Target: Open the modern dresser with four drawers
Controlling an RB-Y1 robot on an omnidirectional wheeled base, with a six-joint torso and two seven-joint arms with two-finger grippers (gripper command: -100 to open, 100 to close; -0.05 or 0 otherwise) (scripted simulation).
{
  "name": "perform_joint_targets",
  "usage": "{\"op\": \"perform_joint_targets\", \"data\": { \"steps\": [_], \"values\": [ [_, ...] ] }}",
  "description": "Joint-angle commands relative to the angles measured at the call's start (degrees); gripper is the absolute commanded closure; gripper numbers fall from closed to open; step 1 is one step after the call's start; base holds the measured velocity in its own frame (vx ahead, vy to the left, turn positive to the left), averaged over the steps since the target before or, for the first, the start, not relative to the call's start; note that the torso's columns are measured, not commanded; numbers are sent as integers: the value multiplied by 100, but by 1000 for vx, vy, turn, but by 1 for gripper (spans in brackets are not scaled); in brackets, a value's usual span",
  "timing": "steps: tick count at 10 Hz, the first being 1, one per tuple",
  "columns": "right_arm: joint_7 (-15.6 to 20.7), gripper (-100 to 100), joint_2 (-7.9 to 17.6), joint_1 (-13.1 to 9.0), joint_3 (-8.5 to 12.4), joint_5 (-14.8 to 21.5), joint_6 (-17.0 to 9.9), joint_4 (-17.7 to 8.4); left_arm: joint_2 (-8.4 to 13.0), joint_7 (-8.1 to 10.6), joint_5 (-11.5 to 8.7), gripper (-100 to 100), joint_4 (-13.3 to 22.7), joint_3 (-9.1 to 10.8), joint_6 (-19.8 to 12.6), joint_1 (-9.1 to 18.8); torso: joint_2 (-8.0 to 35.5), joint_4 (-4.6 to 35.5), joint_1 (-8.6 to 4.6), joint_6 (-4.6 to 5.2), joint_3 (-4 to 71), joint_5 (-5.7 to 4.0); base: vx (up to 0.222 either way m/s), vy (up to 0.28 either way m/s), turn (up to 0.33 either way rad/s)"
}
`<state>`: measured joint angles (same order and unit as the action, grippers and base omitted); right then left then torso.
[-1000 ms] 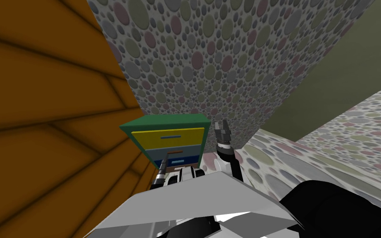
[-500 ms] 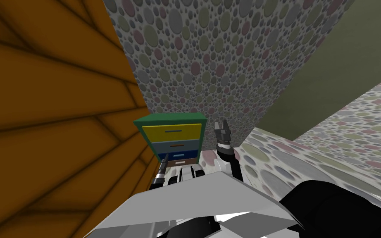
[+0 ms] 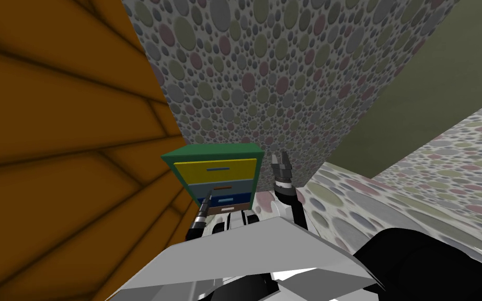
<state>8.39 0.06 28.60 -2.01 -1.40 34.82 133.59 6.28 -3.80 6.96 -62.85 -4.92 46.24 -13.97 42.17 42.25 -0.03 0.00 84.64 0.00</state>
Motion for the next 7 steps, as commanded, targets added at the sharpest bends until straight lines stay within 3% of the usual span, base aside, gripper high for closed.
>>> {"op": "perform_joint_targets", "data": {
  "steps": [1, 2, 4, 5, 6, 7],
  "values": [
    [0, 0, 0, -1, 0, 0, 0, 0, -283, 9, -13, -100, 24, 16, -132, 72, 27, 7, -6, 0, -16, -2, 41, -21, 0],
    [0, 0, 0, -2, 0, 0, 0, 0, -220, 5, -12, -100, 33, 15, -102, 67, 43, 12, -1, 0, -27, -2, 16, -9, 0],
    [0, 0, 0, -2, 0, 0, -1, -1, -211, 37, -25, -100, -92, 40, -362, 203, 17, 6, 7, 0, -12, 1, 51, -13, -10],
    [0, 0, 0, -2, 0, 0, 0, 0, -214, 27, -25, -100, -12, 40, -254, 183, 1, 1, 4, 0, -1, 0, 26, -6, -2],
    [0, 0, 0, -2, 0, 0, 0, 0, -214, 28, -26, 100, -11, 41, -268, 191, 10, 2, 5, -1, -5, 0, 0, 0, 0],
    [0, 0, 0, -2, 0, 0, -1, -1, -196, 50, -15, 100, -94, 19, -301, 150, 18, 5, 6, 0, -11, 1, -108, -11, 24]
  ]
}}
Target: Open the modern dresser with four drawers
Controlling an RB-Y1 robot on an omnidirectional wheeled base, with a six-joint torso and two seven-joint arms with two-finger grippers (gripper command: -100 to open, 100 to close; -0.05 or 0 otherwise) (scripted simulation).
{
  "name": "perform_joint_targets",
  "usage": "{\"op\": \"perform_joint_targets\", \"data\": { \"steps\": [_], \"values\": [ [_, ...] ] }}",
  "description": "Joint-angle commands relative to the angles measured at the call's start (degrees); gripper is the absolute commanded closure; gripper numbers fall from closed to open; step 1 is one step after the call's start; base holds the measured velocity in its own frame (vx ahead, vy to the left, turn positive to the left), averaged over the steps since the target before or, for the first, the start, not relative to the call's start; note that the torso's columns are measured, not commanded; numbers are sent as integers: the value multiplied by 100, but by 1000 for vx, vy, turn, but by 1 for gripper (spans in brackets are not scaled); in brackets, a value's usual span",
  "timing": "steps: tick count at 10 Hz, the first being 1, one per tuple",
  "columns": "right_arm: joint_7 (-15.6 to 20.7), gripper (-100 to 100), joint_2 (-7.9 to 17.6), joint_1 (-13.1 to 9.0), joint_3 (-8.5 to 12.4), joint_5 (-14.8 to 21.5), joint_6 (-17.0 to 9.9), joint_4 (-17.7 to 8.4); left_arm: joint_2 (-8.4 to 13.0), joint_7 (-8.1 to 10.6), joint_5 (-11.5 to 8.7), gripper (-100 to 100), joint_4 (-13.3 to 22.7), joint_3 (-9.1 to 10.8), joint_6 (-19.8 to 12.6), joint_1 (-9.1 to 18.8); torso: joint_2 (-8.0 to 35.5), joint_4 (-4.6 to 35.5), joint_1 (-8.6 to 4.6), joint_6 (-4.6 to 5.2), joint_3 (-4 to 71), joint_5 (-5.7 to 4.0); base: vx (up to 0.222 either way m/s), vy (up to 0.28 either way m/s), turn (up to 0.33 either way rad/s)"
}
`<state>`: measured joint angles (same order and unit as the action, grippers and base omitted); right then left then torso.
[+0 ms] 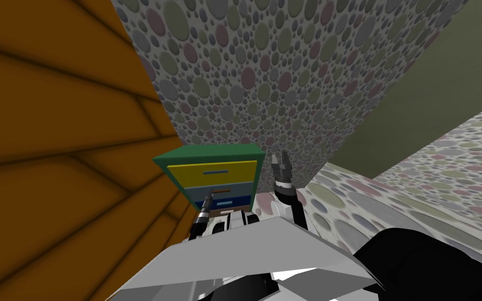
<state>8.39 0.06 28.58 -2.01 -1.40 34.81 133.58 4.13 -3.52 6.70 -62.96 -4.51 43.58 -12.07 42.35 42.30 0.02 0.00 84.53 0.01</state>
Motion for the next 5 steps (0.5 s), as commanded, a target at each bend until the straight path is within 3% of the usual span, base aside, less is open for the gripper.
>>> {"op": "perform_joint_targets", "data": {
  "steps": [1, 4, 5],
  "values": [
    [0, 0, 0, -2, 0, 0, 0, 0, 25, 30, 14, 100, -111, -29, -47, -54, 25, -7, -2, 1, -17, 6, -152, 13, 23],
    [0, 0, 0, -3, 0, 0, -1, -1, 62, 76, 36, 100, -277, -73, -116, -134, 10, 3, -12, 3, -6, -2, -198, 1, 22],
    [0, 0, 0, -3, 0, 0, -1, -1, 57, 68, 30, 100, -238, -62, -108, -126, 9, 7, -5, 1, -4, -4, -108, 12, -2]
  ]
}}
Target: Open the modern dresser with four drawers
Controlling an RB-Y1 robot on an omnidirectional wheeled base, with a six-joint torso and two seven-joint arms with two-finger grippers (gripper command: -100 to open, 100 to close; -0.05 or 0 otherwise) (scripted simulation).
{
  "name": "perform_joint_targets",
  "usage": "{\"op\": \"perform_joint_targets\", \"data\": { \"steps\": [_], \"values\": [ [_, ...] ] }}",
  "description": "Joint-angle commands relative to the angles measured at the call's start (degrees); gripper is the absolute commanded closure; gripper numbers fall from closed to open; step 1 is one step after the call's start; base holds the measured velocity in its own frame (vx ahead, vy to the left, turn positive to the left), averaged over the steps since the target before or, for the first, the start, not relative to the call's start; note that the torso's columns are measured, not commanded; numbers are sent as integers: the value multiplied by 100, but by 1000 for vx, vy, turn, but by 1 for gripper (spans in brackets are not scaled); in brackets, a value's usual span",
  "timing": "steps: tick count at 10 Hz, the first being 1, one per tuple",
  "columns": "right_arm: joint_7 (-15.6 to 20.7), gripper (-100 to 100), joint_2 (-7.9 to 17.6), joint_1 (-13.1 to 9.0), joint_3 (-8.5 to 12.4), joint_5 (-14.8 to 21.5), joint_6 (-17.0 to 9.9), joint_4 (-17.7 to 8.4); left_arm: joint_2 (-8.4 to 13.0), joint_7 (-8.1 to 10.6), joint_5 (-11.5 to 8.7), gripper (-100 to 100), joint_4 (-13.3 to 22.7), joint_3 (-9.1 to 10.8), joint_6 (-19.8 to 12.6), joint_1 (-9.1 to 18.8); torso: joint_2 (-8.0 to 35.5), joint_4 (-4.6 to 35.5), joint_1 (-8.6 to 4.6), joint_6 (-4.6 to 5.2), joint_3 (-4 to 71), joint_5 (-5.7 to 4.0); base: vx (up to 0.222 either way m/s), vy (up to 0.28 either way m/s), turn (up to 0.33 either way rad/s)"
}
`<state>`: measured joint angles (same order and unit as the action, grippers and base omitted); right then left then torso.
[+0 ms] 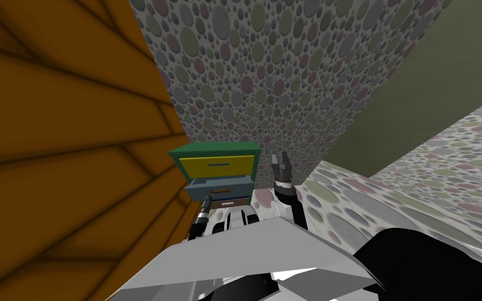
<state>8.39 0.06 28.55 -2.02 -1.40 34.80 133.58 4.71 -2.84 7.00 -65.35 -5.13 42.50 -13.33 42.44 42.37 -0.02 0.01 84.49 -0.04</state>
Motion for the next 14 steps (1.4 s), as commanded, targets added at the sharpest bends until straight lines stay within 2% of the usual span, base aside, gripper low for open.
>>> {"op": "perform_joint_targets", "data": {
  "steps": [1, 3, 4, 5, 13, 14],
  "values": [
    [0, 0, 0, 1, 0, 0, 0, 0, 19, 23, 18, 100, -65, -38, -6, -91, -36, 0, -1, -1, 19, -4, -120, 3, 23],
    [0, 0, 0, 1, 0, 0, 0, 0, 33, 38, 29, 100, -121, -61, 3, -144, -5, -6, 5, -4, 2, 2, -182, 23, 16],
    [0, 0, 0, 1, 0, 0, 0, 0, 72, 94, 15, -100, -333, -55, -290, -24, 1, -4, 12, -6, -3, 4, -130, 5, -3],
    [0, 0, 0, 1, 0, 0, 0, 0, 72, 94, 15, -100, -333, -55, -318, -24, -27, -9, 6, -1, 10, 4, -52, -10, -6],
    [0, 0, 0, 2, 0, 0, 1, 0, 272, 337, -32, -100, -1253, -39, -1574, 350, 4, 15, -7, -2, -1, -8, -54, -9, -5],
    [0, 0, 0, 2, 0, 0, 1, 1, 262, 321, -27, -100, -1130, -48, -1493, 289, 14, 28, -13, -4, -6, -15, -19, -2, -3]
  ]
}}
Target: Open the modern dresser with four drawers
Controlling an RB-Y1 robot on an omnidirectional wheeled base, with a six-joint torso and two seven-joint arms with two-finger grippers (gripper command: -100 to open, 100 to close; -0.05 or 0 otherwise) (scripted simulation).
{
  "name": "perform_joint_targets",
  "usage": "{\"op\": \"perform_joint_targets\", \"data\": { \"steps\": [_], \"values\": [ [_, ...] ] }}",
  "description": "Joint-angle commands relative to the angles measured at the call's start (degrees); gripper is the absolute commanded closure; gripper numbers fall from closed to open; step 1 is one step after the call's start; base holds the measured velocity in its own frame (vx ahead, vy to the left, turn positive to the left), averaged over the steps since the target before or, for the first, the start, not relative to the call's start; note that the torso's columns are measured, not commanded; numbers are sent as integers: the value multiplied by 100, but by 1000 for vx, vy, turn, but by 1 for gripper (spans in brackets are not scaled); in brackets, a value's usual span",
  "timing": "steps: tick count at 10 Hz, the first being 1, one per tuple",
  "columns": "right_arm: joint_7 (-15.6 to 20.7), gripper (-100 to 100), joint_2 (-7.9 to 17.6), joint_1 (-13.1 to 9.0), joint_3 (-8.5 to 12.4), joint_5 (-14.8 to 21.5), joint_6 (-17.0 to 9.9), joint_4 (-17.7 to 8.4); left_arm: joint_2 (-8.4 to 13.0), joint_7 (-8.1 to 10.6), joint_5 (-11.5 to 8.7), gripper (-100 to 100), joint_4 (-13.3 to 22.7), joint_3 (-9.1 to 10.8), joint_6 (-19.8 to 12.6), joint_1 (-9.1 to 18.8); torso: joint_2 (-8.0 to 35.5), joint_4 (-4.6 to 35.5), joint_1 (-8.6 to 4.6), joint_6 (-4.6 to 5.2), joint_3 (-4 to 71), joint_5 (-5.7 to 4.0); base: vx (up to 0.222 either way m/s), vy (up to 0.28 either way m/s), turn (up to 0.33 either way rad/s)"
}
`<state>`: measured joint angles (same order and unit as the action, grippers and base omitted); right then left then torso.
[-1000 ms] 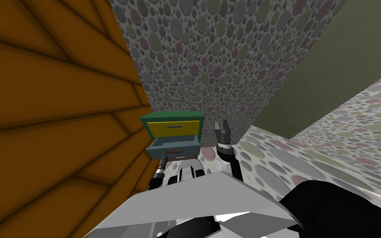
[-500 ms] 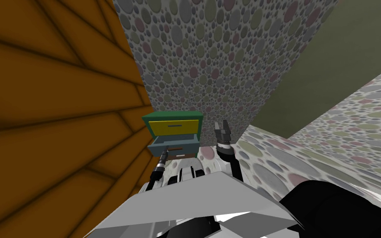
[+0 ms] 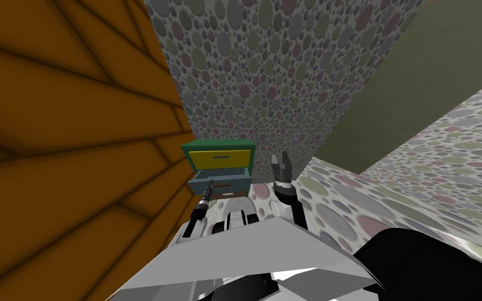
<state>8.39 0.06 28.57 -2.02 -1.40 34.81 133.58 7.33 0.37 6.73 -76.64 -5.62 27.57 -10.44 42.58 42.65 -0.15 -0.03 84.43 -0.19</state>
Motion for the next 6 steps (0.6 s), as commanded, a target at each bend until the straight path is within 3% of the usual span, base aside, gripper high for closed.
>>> {"op": "perform_joint_targets", "data": {
  "steps": [1, 6],
  "values": [
    [0, 0, 0, 0, 0, 0, 0, 0, 3, 7, 0, 0, -2, 0, -46, 0, -6, -11, 2, 1, 1, 5, 0, 0, 0],
    [0, 0, 0, 0, 0, 0, 0, 0, 5, 6, 1, 0, 27, -2, -68, -23, -27, -33, 13, 3, 13, 17, 0, 0, 0]
  ]
}}
